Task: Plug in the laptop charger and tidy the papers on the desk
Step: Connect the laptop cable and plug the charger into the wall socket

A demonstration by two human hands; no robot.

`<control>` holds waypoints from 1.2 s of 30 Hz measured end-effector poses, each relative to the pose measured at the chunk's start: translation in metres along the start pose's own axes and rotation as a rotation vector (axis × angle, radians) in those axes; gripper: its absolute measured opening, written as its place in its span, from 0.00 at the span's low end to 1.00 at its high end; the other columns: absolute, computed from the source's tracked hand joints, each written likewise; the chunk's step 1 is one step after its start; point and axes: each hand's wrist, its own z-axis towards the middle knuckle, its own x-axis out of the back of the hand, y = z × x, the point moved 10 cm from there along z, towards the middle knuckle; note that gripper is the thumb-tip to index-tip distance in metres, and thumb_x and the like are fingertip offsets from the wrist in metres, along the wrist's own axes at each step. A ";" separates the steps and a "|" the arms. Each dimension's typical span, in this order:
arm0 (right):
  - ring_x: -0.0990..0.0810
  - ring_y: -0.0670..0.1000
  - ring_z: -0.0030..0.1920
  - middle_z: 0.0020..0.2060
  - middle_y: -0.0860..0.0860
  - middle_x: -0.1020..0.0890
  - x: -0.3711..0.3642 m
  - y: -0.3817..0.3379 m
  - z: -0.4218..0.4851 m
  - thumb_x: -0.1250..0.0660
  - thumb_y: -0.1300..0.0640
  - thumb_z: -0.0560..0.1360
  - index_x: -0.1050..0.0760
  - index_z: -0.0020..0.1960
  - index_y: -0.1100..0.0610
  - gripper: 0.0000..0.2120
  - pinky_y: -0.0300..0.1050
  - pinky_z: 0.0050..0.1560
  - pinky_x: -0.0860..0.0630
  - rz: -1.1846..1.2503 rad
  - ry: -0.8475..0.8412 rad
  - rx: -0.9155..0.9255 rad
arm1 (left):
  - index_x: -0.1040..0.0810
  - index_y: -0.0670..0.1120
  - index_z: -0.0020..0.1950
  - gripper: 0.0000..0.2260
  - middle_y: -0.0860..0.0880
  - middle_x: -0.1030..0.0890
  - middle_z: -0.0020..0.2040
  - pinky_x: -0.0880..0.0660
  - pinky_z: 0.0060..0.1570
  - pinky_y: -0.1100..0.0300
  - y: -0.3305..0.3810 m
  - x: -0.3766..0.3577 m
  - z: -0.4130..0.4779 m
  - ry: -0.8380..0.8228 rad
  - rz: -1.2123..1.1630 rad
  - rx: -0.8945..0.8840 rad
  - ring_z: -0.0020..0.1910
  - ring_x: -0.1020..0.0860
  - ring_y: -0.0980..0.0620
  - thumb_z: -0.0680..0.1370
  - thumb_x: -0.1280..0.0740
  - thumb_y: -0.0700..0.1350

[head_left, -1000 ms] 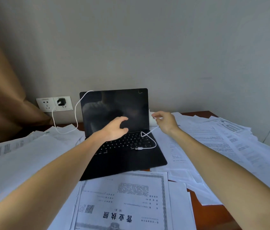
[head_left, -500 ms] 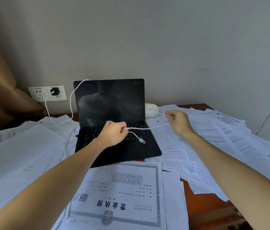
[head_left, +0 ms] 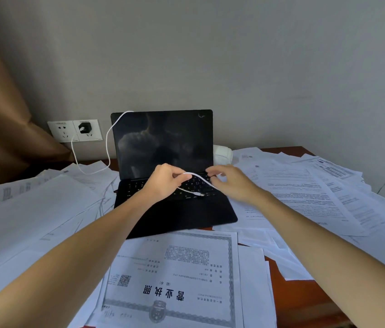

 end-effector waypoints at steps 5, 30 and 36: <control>0.20 0.46 0.40 0.37 0.49 0.17 -0.014 -0.018 -0.001 0.40 0.48 0.84 0.19 0.53 0.48 0.11 0.42 0.49 0.24 0.106 -0.013 0.013 | 0.12 0.49 0.46 0.08 0.55 0.19 0.35 0.29 0.39 0.68 0.010 -0.003 -0.001 -0.035 -0.048 0.013 0.32 0.24 0.64 0.81 0.28 0.49; 0.20 0.48 0.36 0.38 0.49 0.18 -0.008 -0.054 0.031 0.42 0.54 0.85 0.19 0.56 0.54 0.12 0.45 0.43 0.20 0.026 0.059 0.043 | 0.15 0.52 0.54 0.08 0.56 0.16 0.45 0.21 0.57 0.51 -0.024 0.040 -0.010 -0.035 0.022 0.100 0.48 0.18 0.56 0.84 0.33 0.52; 0.20 0.47 0.38 0.36 0.46 0.18 -0.021 -0.070 0.071 0.43 0.52 0.85 0.19 0.54 0.50 0.13 0.50 0.45 0.20 -0.110 0.142 0.047 | 0.17 0.49 0.58 0.09 0.51 0.20 0.54 0.22 0.57 0.50 -0.062 0.115 -0.004 0.110 0.206 0.099 0.50 0.20 0.51 0.84 0.35 0.50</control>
